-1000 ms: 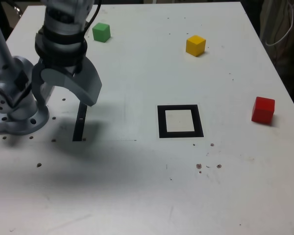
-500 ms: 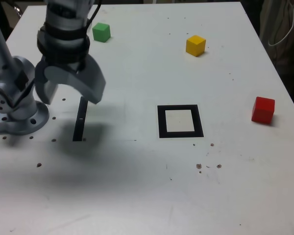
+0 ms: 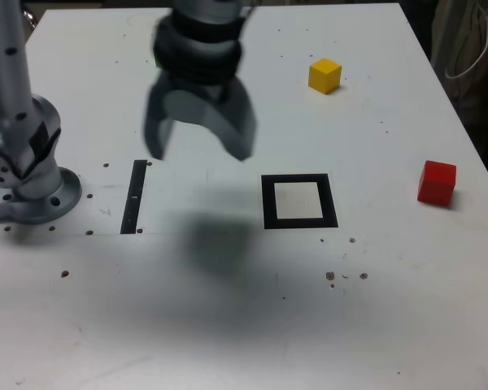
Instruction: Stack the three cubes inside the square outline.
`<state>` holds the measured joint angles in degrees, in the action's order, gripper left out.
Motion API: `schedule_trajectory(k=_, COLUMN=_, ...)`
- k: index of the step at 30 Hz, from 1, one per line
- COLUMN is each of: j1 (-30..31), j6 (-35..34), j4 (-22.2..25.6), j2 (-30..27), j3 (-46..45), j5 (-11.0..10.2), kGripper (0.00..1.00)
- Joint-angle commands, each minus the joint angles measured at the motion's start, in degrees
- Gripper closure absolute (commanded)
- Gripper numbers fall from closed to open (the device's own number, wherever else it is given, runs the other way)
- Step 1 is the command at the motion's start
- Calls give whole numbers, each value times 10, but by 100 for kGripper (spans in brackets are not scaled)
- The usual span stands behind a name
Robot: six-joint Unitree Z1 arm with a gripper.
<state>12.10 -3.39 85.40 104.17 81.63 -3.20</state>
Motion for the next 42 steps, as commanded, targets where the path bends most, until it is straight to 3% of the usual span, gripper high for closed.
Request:
schedule_trajectory(k=1, j1=1, j6=8, j4=10, j2=25, j3=122, j5=-4, kGripper=3)
schedule_trajectory(k=5, j1=0, j6=29, j4=45, j2=80, j3=234, j5=-13, kGripper=2)
schedule_trajectory(k=13, j1=-9, j6=70, j4=83, j2=193, j3=396, j5=2, kGripper=2)
schedule_trajectory(k=26, j1=-26, j6=136, j4=80, j2=242, j3=499, j5=-61, kGripper=2)
schedule_trajectory(k=36, j1=-41, j6=174, j4=85, j2=334, j3=599, j5=-32, kGripper=3)
schedule_trajectory(k=42, j1=-48, j6=184, j4=85, j2=372, j3=636, j5=-28, kGripper=3)
